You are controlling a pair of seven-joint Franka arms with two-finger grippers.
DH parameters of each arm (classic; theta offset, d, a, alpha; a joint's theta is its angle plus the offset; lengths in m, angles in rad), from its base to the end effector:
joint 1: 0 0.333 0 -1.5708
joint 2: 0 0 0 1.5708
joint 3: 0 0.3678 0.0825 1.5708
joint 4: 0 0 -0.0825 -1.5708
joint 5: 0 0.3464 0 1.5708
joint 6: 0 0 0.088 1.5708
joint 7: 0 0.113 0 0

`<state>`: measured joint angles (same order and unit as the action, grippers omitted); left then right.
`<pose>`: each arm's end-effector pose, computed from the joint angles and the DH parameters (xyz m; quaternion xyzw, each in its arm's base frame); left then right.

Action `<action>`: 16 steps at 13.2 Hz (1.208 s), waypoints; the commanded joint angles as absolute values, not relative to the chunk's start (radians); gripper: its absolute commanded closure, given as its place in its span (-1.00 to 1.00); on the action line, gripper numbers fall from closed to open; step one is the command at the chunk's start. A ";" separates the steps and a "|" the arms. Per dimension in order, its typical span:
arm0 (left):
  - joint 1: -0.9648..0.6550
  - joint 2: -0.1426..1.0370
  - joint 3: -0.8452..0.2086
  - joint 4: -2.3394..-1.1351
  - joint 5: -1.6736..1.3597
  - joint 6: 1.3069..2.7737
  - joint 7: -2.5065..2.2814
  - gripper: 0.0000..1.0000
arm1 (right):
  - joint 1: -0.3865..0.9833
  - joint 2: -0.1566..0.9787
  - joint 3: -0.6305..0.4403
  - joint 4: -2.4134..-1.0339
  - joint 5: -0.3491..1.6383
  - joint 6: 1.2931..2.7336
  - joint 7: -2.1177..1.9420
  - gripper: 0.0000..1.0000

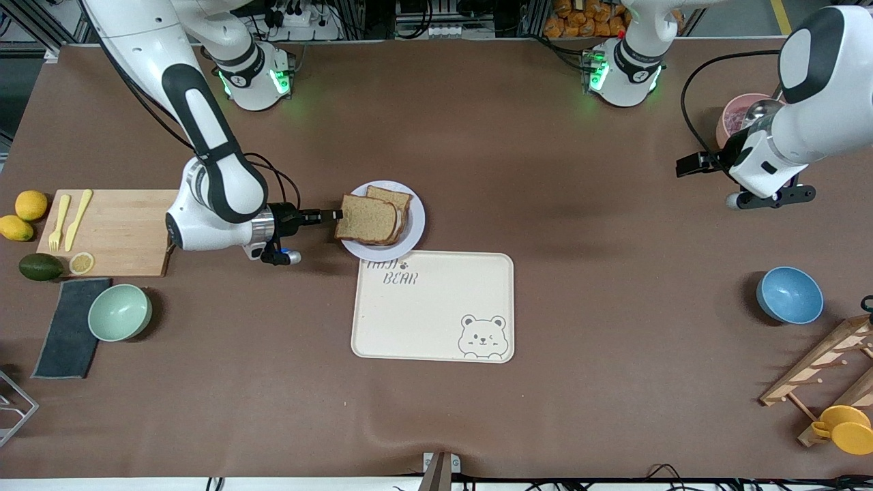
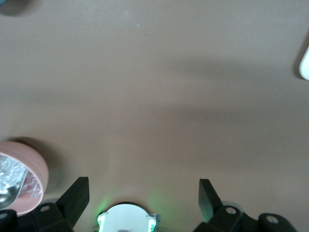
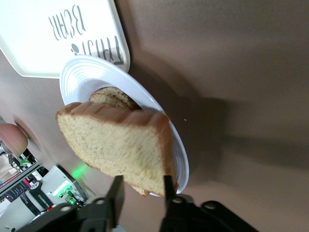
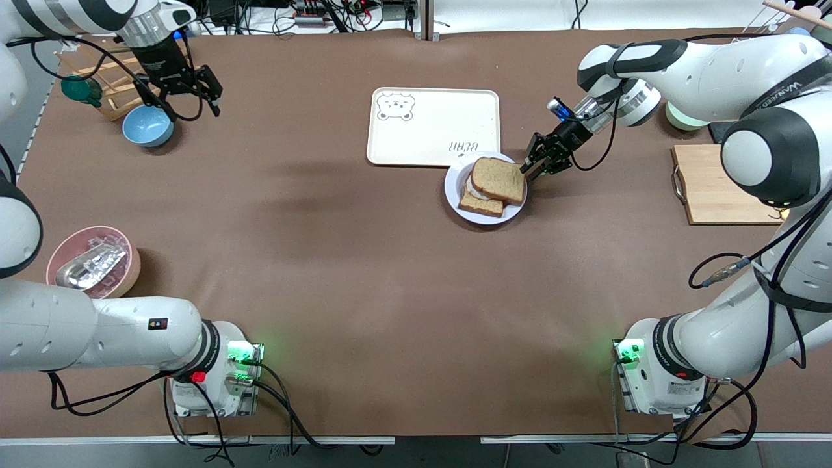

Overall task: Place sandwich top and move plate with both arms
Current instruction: 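Carry the bread slice to the white plate and lay it on the egg toast, then open the right gripper and withdraw it while the left gripper reaches the plate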

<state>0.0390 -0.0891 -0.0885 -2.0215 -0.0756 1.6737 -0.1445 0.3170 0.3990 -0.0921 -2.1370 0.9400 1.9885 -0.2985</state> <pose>0.4580 -0.0319 0.5296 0.9895 0.0564 -0.1316 0.0202 0.4970 0.1714 0.2744 -0.9112 0.0558 0.2240 0.3413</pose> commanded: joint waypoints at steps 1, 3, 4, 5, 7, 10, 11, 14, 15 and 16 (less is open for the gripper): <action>0.031 -0.040 -0.104 -1.964 -0.100 1.683 -0.141 -1.00 | 0.313 0.374 -0.101 -2.137 0.959 1.985 -0.275 -1.00; 0.029 -0.037 -0.152 -1.931 -0.117 1.683 -0.158 -1.00 | 0.305 0.348 -0.106 -2.128 0.945 1.985 -0.246 -1.00; 0.032 -0.037 -0.169 -1.924 -0.117 1.684 -0.169 -1.00 | 0.305 0.332 -0.121 -2.117 0.925 1.985 -0.232 -1.00; 0.034 -0.032 -0.170 -1.911 -0.118 1.684 -0.176 -1.00 | 0.305 0.322 -0.135 -2.103 0.875 1.985 -0.229 -1.00; 0.029 -0.018 -0.172 -1.911 -0.152 1.684 -0.178 -1.00 | 0.305 0.324 -0.182 -2.066 0.795 1.988 -0.227 -1.00; 0.028 0.067 -0.173 -1.917 -0.363 1.692 -0.175 -1.00 | 0.305 0.313 -0.273 -1.979 0.590 1.979 -0.230 -1.00; 0.018 0.104 -0.179 -1.921 -0.432 1.715 -0.175 -1.00 | 0.305 0.298 -0.291 -1.959 0.530 1.976 -0.230 -1.00; -0.056 0.210 -0.207 -1.928 -0.527 1.831 -0.176 -1.00 | 0.331 0.243 -0.385 -1.931 0.382 1.973 -0.233 -1.00; -0.087 0.237 -0.207 -1.937 -0.569 1.874 -0.178 -1.00 | 0.369 0.215 -0.432 -1.928 0.373 1.958 -0.229 -1.00; -0.113 0.261 -0.207 -1.951 -0.619 1.932 -0.178 -1.00 | 0.373 0.198 -0.452 -1.927 0.350 1.939 -0.229 -1.00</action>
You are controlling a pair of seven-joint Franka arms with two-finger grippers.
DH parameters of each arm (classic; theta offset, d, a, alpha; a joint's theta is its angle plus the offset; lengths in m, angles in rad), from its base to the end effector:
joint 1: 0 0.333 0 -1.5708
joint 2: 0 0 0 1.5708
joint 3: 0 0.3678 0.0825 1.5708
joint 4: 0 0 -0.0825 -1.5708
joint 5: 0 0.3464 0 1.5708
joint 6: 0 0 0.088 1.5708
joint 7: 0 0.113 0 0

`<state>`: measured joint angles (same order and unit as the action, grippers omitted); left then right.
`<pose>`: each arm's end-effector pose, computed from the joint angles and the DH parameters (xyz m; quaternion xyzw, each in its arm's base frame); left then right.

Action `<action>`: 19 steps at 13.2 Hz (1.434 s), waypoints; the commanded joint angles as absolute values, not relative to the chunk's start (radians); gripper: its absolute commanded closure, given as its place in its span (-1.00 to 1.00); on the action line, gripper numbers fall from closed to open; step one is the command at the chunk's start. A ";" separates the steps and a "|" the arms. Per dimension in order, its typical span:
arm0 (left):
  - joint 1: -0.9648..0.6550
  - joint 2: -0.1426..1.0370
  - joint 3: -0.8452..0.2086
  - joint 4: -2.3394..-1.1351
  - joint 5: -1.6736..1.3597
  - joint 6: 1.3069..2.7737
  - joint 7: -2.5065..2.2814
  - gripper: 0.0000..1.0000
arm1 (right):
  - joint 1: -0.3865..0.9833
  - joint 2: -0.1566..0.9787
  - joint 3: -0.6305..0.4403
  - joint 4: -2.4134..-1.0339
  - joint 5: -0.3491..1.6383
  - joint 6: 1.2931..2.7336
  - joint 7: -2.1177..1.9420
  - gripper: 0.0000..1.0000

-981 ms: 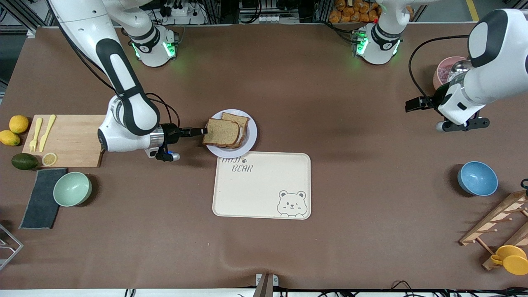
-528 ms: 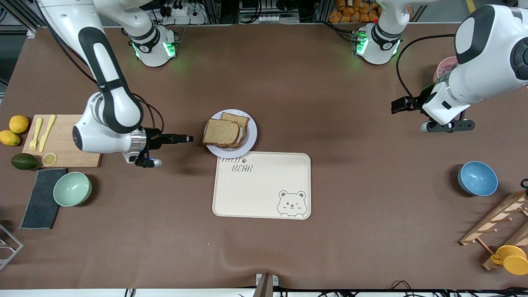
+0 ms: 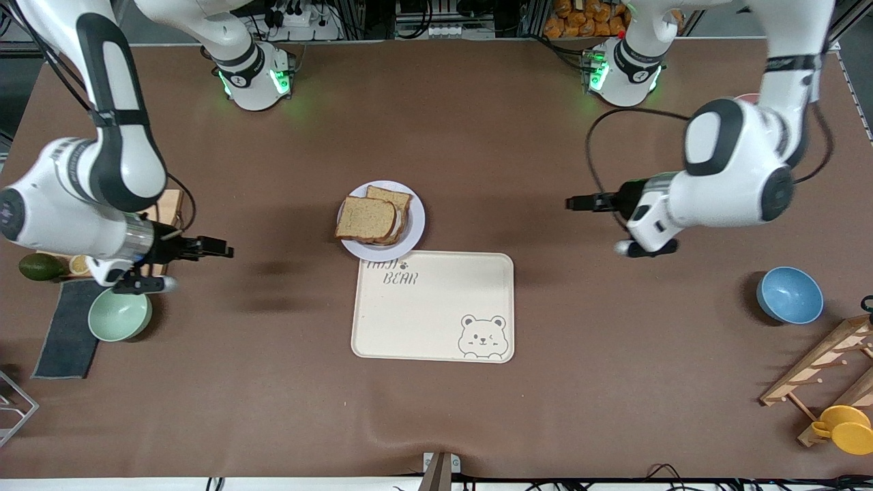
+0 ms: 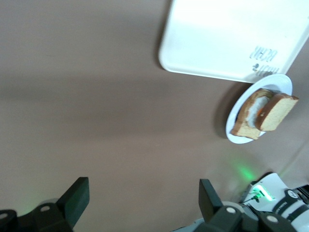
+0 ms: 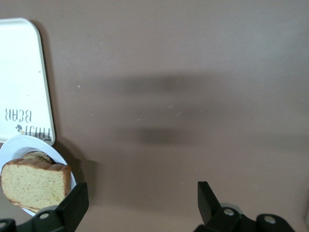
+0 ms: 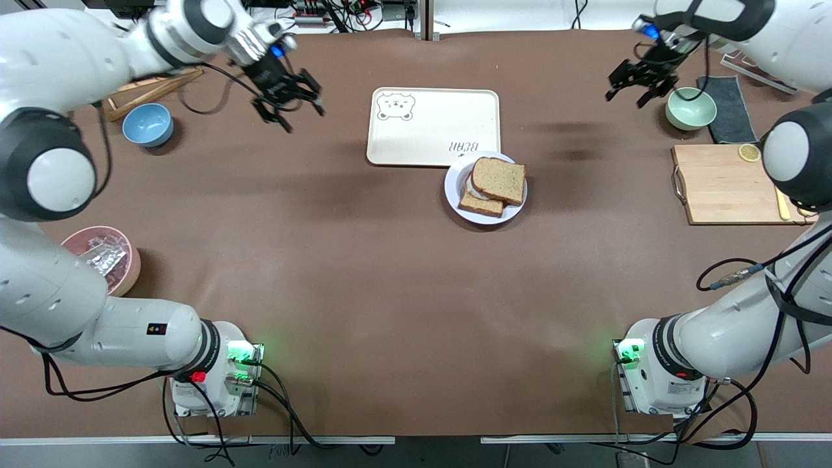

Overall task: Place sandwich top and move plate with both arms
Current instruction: 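Open the right gripper and withdraw it while the left gripper reaches the plate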

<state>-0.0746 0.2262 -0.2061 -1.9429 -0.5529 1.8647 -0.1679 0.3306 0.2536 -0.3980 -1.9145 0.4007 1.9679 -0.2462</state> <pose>0.5207 -0.1879 0.4264 0.9501 0.0628 -0.2017 0.2295 0.5713 0.0047 0.4259 -0.9882 0.0036 0.0638 0.1393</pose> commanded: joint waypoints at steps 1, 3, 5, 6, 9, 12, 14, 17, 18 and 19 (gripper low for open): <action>-0.148 0.273 -0.207 -1.974 -0.667 1.998 -0.178 -1.00 | 0.373 0.172 -0.456 -1.925 0.304 1.933 -0.227 -1.00; -0.224 0.291 -0.207 -2.016 -0.791 2.115 -0.178 -1.00 | 0.330 0.114 -0.439 -1.918 0.217 1.930 -0.210 -1.00; -0.267 0.333 -0.207 -2.019 -0.871 2.169 -0.178 -1.00 | 0.240 0.071 -0.394 -1.913 0.171 1.910 -0.167 -1.00; -0.273 0.366 -0.207 -2.017 -0.943 2.190 -0.175 -1.00 | 0.215 0.048 -0.370 -1.893 0.131 1.890 -0.146 -1.00; -0.340 0.449 -0.207 -2.019 -1.101 2.290 -0.158 -1.00 | 0.114 0.041 -0.222 -1.707 0.026 1.662 0.010 -1.00; -0.377 0.518 -0.207 -2.013 -1.259 2.359 -0.033 -1.00 | -0.033 0.041 -0.066 -1.615 0.026 1.539 0.058 -1.00; -0.403 0.551 -0.207 -2.014 -1.407 2.361 0.120 -1.00 | -0.046 0.025 -0.058 -1.591 0.032 1.505 0.058 -1.00; -0.420 0.600 -0.207 -2.002 -1.497 2.361 0.265 -1.00 | -0.044 0.012 -0.052 -1.542 0.040 1.502 0.055 -1.00; -0.432 0.618 -0.209 -1.987 -1.514 2.361 0.299 -1.00 | -0.044 0.011 -0.046 -1.525 0.032 1.485 0.043 -1.00; -0.446 0.632 -0.207 -1.974 -1.535 2.361 0.329 -0.94 | -0.052 0.011 -0.029 -1.522 0.031 1.476 0.044 -1.00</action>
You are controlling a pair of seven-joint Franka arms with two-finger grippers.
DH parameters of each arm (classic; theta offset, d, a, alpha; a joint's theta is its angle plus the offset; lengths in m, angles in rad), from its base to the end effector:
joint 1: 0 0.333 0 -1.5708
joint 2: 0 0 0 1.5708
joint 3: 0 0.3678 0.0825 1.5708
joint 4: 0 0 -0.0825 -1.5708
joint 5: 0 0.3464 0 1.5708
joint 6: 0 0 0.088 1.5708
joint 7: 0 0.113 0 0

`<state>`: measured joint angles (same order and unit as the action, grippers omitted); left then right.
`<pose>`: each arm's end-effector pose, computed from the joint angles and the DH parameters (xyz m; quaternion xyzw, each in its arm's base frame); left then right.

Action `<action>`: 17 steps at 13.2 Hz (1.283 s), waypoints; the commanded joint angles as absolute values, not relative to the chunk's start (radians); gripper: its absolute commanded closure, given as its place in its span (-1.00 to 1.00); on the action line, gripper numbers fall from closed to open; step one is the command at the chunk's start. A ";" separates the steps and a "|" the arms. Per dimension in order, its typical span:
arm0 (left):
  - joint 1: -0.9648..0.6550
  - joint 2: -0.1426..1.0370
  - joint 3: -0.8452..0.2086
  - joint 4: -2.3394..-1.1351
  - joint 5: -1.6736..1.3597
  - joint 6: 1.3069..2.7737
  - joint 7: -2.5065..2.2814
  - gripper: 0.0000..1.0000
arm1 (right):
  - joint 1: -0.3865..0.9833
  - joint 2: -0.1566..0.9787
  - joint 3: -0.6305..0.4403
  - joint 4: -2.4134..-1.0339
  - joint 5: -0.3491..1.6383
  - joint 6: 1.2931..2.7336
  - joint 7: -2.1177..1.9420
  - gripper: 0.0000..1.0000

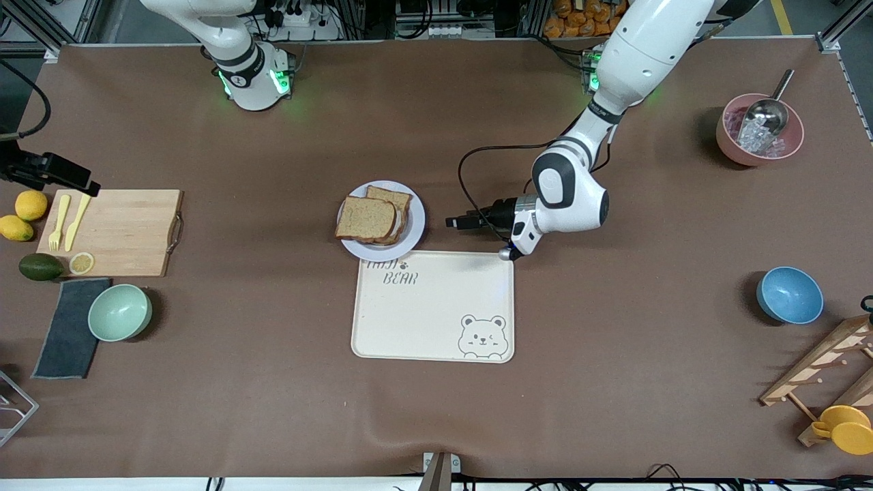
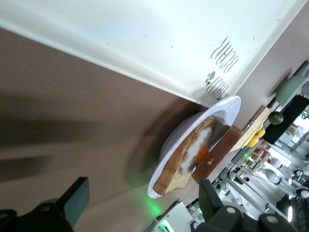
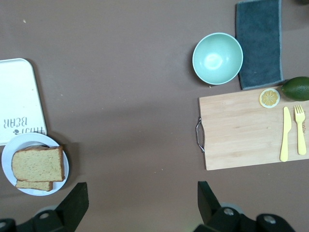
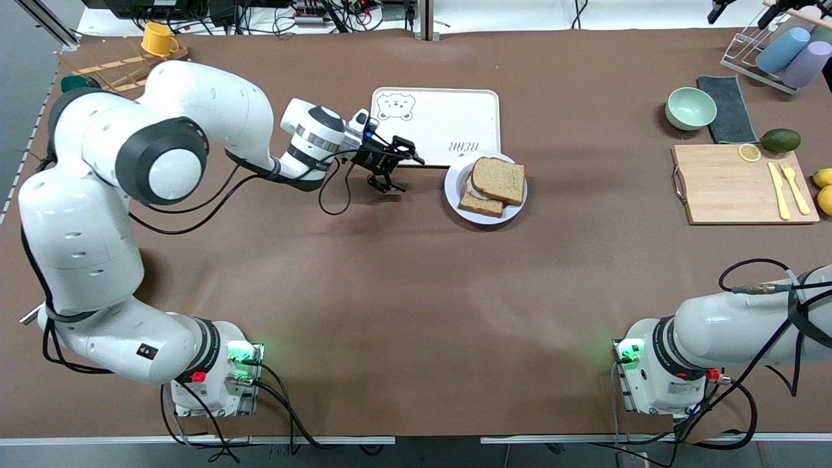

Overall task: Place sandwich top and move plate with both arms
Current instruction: 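Lower the left gripper and grasp the white plate rim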

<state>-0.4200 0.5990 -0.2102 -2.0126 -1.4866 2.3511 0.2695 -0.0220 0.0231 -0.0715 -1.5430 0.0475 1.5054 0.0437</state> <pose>0.4738 -0.3589 0.2188 0.8601 0.1827 -0.1959 0.4341 0.5163 -0.0422 0.6649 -0.9970 0.0677 0.0297 0.0237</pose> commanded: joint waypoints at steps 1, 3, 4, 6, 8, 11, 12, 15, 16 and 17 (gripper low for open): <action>-0.462 0.646 -0.207 -1.962 -1.567 2.361 0.363 -0.90 | -0.073 0.009 0.004 -1.522 0.031 1.476 0.046 -1.00; -0.469 0.684 -0.207 -1.924 -1.636 2.361 0.463 -0.83 | -0.126 0.011 0.063 -1.525 0.029 1.474 0.054 -1.00; -0.474 0.701 -0.207 -1.907 -1.670 2.361 0.501 -0.79 | -0.127 0.012 0.060 -1.525 0.029 1.477 0.052 -1.00; -0.494 0.721 -0.207 -1.884 -1.732 2.361 0.554 -0.67 | -0.123 0.011 0.055 -1.522 0.028 1.480 0.043 -1.00; -0.508 0.723 -0.207 -1.871 -1.752 2.362 0.566 -0.55 | -0.124 0.011 0.055 -1.525 0.028 1.485 0.043 -1.00; -0.528 0.741 -0.206 -1.844 -1.773 2.365 0.606 -0.55 | -0.121 0.009 0.054 -1.522 0.029 1.483 0.043 -1.00; -0.528 0.752 -0.206 -1.839 -1.784 2.365 0.626 -0.54 | -0.117 0.008 0.054 -1.522 0.029 1.477 0.043 -1.00; -0.535 0.776 -0.206 -1.836 -1.809 2.367 0.696 -0.39 | -0.112 0.002 0.060 -1.525 0.029 1.489 0.057 -1.00; -0.535 0.788 -0.206 -1.821 -1.809 2.367 0.710 -0.38 | -0.110 0.002 0.061 -1.526 0.029 1.496 0.057 -1.00; -0.537 0.792 -0.206 -1.816 -1.810 2.367 0.718 -0.34 | -0.110 0.002 0.060 -1.526 0.029 1.499 0.057 -1.00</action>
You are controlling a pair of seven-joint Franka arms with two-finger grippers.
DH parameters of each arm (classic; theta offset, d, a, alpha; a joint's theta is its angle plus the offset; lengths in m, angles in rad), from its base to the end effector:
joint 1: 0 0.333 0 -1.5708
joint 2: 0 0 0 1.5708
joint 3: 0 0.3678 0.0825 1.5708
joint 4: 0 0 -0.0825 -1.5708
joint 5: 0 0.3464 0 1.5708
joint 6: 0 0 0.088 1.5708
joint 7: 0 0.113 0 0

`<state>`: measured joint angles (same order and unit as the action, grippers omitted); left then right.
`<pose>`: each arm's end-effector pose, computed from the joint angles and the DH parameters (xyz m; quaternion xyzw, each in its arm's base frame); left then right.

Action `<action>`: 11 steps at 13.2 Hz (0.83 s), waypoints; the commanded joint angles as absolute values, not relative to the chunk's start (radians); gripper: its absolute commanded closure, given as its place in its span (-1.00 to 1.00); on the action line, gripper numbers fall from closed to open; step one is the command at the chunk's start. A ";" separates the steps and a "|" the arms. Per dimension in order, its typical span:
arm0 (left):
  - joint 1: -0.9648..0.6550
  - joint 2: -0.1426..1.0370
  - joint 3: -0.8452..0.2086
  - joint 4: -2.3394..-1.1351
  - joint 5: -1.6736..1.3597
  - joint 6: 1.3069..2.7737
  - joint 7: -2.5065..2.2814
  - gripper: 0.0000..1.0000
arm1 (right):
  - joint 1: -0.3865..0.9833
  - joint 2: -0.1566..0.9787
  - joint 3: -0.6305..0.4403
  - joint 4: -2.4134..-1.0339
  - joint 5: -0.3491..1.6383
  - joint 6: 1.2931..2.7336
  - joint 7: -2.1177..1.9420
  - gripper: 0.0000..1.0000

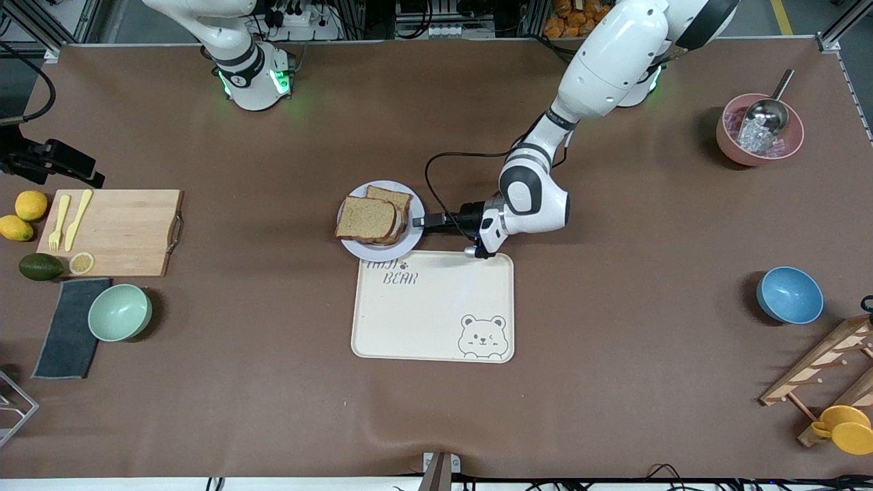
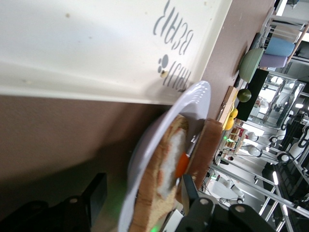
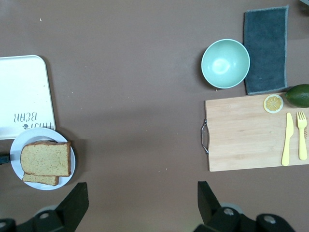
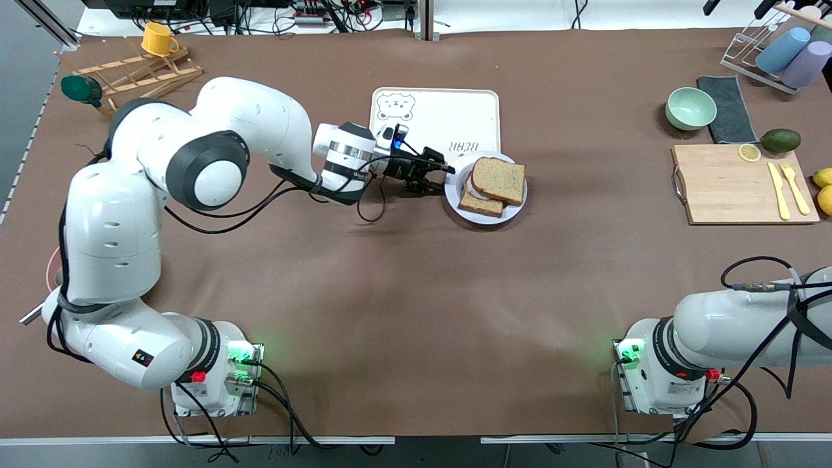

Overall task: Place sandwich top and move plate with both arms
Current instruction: 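Lower the left gripper and grasp the white plate rim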

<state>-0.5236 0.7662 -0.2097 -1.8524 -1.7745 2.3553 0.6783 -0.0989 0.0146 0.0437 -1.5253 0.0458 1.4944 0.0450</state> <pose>0.4697 -0.4292 0.1719 0.8393 0.1017 -0.1229 0.5197 0.5138 -0.0231 0.6760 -0.9983 0.0488 0.0226 0.0233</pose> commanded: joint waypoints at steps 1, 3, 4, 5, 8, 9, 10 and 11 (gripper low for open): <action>-0.544 0.795 -0.206 -1.815 -1.810 2.367 0.724 -0.28 | -0.110 0.003 0.061 -1.526 0.029 1.506 0.057 -1.00; -0.552 0.808 -0.206 -1.809 -1.813 2.367 0.741 -0.24 | -0.112 0.002 0.060 -1.526 0.028 1.516 0.057 -1.00; -0.554 0.816 -0.206 -1.799 -1.821 2.367 0.776 -0.15 | -0.110 -0.002 0.061 -1.526 0.026 1.517 0.057 -1.00; -0.554 0.824 -0.206 -1.795 -1.845 2.367 0.810 -0.06 | -0.109 -0.002 0.061 -1.525 0.025 1.519 0.057 -1.00; -0.555 0.853 -0.206 -1.776 -1.887 2.367 0.891 0.01 | -0.107 0.002 0.064 -1.529 0.025 1.519 0.058 -1.00; -0.555 0.854 -0.206 -1.775 -1.888 2.367 0.899 0.04 | -0.109 0.002 0.063 -1.529 0.026 1.517 0.058 -1.00; -0.555 0.854 -0.206 -1.775 -1.885 2.367 0.899 0.07 | -0.107 0.002 0.063 -1.526 0.023 1.517 0.057 -1.00; -0.557 0.853 -0.206 -1.773 -1.882 2.367 0.908 0.12 | -0.107 0.003 0.063 -1.525 0.018 1.516 0.055 -1.00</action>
